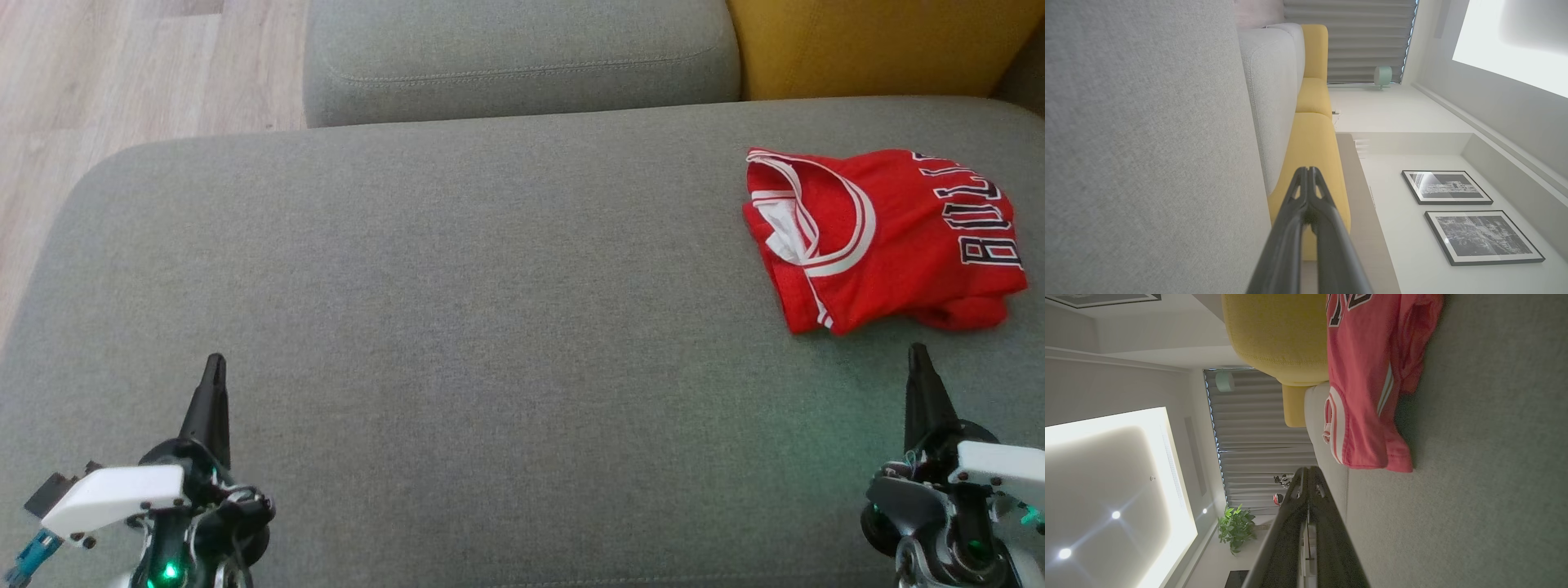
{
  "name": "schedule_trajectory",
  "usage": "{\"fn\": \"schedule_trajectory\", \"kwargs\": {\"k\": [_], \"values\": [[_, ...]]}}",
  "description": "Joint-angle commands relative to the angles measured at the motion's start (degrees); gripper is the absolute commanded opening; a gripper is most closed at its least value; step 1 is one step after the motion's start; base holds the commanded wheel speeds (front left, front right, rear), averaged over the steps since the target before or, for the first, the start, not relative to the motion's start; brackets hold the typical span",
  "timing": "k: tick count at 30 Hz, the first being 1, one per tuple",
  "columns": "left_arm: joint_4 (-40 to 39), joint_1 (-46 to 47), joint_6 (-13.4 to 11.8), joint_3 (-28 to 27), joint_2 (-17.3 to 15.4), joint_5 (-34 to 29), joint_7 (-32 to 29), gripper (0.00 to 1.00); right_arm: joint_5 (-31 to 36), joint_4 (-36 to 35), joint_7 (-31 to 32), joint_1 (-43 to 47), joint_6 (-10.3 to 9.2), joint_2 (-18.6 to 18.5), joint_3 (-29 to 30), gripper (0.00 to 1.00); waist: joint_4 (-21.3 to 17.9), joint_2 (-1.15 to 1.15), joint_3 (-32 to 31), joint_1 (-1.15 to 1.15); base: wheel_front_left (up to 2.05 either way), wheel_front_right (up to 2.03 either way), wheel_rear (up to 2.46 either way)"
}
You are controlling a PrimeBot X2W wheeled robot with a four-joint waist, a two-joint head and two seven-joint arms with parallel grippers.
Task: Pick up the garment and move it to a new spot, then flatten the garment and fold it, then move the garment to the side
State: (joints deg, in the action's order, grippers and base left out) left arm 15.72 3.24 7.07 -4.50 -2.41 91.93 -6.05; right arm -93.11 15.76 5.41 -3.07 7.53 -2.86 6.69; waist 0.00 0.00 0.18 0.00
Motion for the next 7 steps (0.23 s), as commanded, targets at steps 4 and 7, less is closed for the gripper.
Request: {"fn": "schedule_trajectory", "kwargs": {"k": [4,7], "values": [[-1.66,2.95,0.42,-2.05,-0.49,0.21,-0.46,0.00,0.30,-1.78,0.45,-3.04,-0.04,-0.59,-0.94,0.00,0.00,0.00,0.00,0.00,0.00,0.00,0.00],[-1.66,2.95,0.42,-2.05,-0.49,0.21,-0.46,0.00,0.33,-1.77,0.48,-3.05,-0.04,-0.57,-0.91,0.00,0.00,0.00,0.00,0.00,0.00,0.00,0.00]]}}
